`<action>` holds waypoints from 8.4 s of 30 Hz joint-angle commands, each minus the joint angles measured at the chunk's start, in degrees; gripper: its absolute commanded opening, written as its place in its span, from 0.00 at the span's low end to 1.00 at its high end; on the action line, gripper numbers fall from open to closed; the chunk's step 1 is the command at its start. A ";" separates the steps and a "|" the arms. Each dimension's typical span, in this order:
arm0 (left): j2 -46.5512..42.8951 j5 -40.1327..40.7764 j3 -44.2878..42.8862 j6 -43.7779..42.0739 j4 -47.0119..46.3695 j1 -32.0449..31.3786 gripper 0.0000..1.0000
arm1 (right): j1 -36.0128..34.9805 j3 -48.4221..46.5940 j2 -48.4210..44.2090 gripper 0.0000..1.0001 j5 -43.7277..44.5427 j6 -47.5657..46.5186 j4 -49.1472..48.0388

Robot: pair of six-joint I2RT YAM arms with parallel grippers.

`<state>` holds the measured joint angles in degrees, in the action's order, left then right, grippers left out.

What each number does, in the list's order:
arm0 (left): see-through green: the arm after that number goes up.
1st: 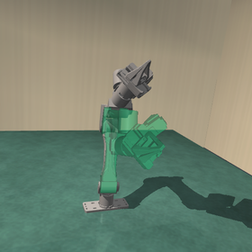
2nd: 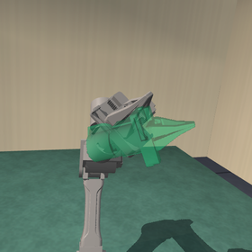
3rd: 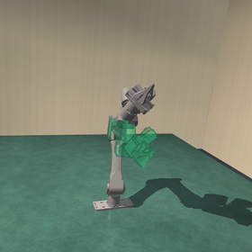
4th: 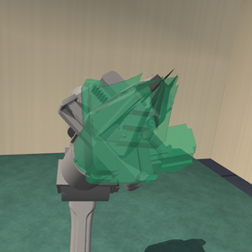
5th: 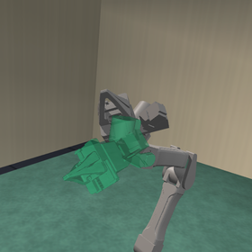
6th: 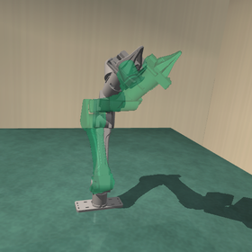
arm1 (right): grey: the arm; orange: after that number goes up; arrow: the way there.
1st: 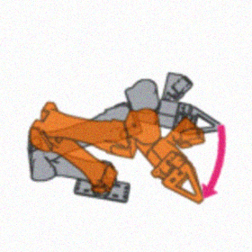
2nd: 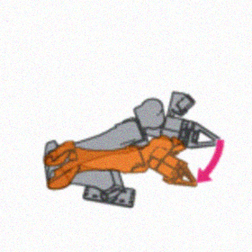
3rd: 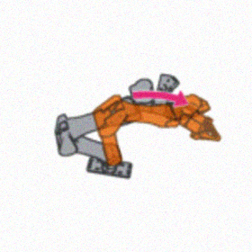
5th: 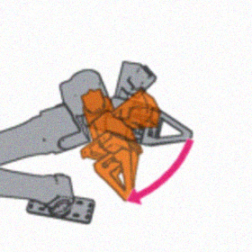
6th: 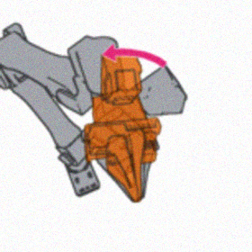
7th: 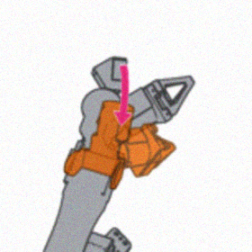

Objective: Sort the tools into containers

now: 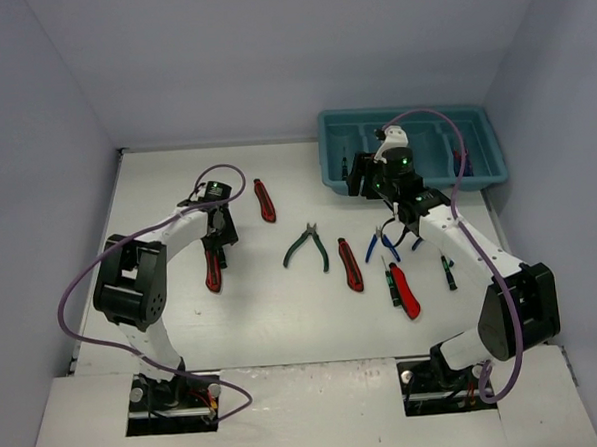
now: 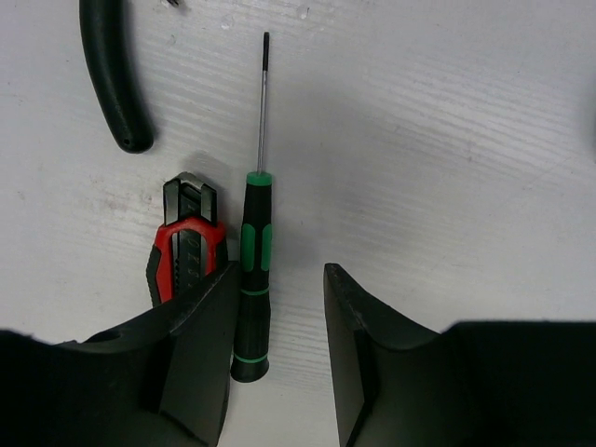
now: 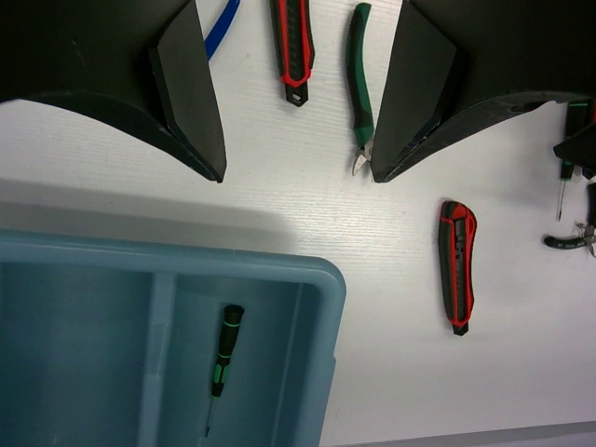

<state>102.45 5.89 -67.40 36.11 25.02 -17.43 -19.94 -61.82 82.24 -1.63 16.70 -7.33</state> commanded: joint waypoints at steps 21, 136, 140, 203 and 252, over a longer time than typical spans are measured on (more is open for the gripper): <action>-3.90 -9.88 -3.46 1.59 -4.01 1.43 0.00 | -10.42 -1.50 -0.53 0.68 -4.00 -3.03 -3.31; -38.47 -6.42 -1.95 -13.26 13.04 -6.21 0.72 | 0.26 18.23 2.40 0.43 0.49 8.44 29.74; -37.88 -7.09 -1.94 -13.35 12.95 -6.29 0.72 | 0.34 18.23 3.74 0.43 1.01 8.53 29.32; -41.71 -4.75 -0.10 -17.92 13.22 -6.12 0.72 | -3.17 -13.79 2.66 0.00 6.27 -1.38 29.92; -43.53 -5.25 -4.72 -27.82 17.26 -6.04 0.72 | 24.79 -4.05 4.13 0.48 5.27 -13.83 29.08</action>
<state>61.30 0.51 -70.52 12.16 44.82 -23.51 1.90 -72.95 90.47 3.88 2.71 21.68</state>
